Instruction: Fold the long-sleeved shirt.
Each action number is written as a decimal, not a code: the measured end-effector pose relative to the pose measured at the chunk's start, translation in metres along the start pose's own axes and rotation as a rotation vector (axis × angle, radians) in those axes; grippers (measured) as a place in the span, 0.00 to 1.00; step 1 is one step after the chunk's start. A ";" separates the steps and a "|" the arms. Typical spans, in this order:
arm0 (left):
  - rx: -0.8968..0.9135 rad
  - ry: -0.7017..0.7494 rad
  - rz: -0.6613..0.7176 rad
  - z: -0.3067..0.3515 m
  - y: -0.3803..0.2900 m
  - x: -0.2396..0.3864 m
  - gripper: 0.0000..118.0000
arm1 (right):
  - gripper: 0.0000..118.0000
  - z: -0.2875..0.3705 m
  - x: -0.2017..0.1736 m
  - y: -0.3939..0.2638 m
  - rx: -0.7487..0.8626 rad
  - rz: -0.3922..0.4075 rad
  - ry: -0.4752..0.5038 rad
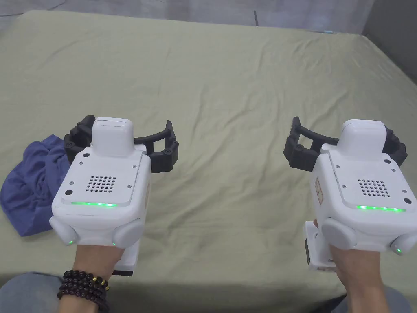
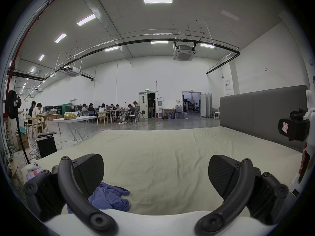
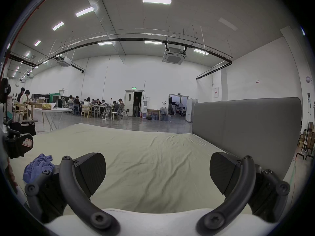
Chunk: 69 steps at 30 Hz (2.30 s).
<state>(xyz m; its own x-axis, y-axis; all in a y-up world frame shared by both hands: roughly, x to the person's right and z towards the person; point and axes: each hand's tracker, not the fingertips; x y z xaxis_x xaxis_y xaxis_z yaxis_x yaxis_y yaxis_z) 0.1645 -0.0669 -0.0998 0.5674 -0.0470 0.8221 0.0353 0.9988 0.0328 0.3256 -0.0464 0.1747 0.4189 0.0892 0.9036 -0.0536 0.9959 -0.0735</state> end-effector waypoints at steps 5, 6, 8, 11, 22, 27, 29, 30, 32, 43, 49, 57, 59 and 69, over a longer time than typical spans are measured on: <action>0.004 0.001 0.014 0.002 0.001 0.001 1.00 | 1.00 0.001 0.001 -0.002 -0.003 -0.008 -0.005; 0.003 -0.001 0.013 0.002 0.001 0.001 1.00 | 1.00 0.001 0.002 -0.002 0.000 -0.008 -0.007; -0.004 0.003 0.006 0.001 0.002 0.002 1.00 | 1.00 0.002 0.002 -0.002 0.006 -0.009 -0.011; -0.005 0.007 -0.004 0.000 0.001 0.003 1.00 | 1.00 0.001 0.002 -0.001 0.002 -0.010 -0.015; 0.013 0.011 0.006 0.002 0.004 0.002 1.00 | 1.00 0.001 0.001 -0.001 -0.016 -0.027 -0.018; 0.017 0.008 0.008 0.001 0.006 0.002 1.00 | 1.00 0.000 0.001 0.000 -0.017 -0.037 -0.019; 0.013 0.016 0.003 -0.001 0.007 0.004 1.00 | 1.00 0.000 0.001 0.001 -0.015 -0.042 -0.020; 0.016 0.015 0.001 -0.002 0.007 0.004 1.00 | 1.00 0.001 0.001 0.002 -0.014 -0.047 -0.013; 0.024 0.020 -0.010 -0.003 0.008 0.007 1.00 | 1.00 0.001 -0.001 0.003 -0.016 -0.043 -0.009; -0.040 0.019 -0.004 -0.006 0.009 0.014 0.00 | 0.02 -0.005 0.001 -0.004 -0.104 -0.051 -0.043; -0.039 0.008 0.014 -0.006 0.007 0.006 0.00 | 0.02 -0.006 0.000 -0.007 -0.109 -0.035 -0.065; -0.023 0.222 0.017 0.017 0.013 -0.065 0.00 | 0.02 -0.024 -0.066 0.007 -0.103 -0.070 0.087; -0.029 0.289 0.029 0.029 0.015 -0.092 0.00 | 0.02 -0.025 -0.098 0.012 -0.091 -0.096 0.165; -0.082 0.438 0.033 0.068 0.012 -0.156 0.00 | 0.02 -0.017 -0.214 0.025 -0.092 -0.099 0.445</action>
<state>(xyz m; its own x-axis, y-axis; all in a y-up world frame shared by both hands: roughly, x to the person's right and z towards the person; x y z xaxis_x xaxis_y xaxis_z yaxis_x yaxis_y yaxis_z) 0.0206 -0.0471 -0.1893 0.8638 -0.0330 0.5028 0.0668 0.9965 -0.0494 0.2505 -0.0399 -0.0274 0.7676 -0.0270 0.6404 0.0780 0.9956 -0.0514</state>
